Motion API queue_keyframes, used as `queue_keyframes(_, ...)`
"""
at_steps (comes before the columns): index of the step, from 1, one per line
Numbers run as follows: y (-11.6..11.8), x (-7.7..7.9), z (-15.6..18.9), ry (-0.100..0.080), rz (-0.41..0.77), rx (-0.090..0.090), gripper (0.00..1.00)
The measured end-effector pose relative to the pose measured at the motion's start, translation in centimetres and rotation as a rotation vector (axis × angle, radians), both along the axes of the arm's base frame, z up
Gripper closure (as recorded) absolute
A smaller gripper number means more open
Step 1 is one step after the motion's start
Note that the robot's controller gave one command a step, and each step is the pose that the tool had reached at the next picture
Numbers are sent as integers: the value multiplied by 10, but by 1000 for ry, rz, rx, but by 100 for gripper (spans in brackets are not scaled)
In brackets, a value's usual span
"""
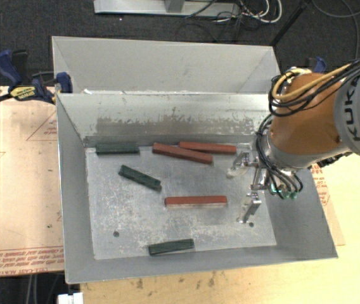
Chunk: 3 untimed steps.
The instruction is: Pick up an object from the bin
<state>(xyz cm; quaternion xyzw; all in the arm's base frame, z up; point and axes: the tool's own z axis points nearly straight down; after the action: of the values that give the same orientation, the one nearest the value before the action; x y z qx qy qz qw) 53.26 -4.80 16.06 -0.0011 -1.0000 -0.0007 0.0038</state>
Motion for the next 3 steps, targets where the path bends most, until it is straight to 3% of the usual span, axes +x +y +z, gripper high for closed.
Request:
queue_keyframes(2,2,4,0,-13,2,-2,0)
queue_keyframes(3,-25,3,-25,1,83,4,0)
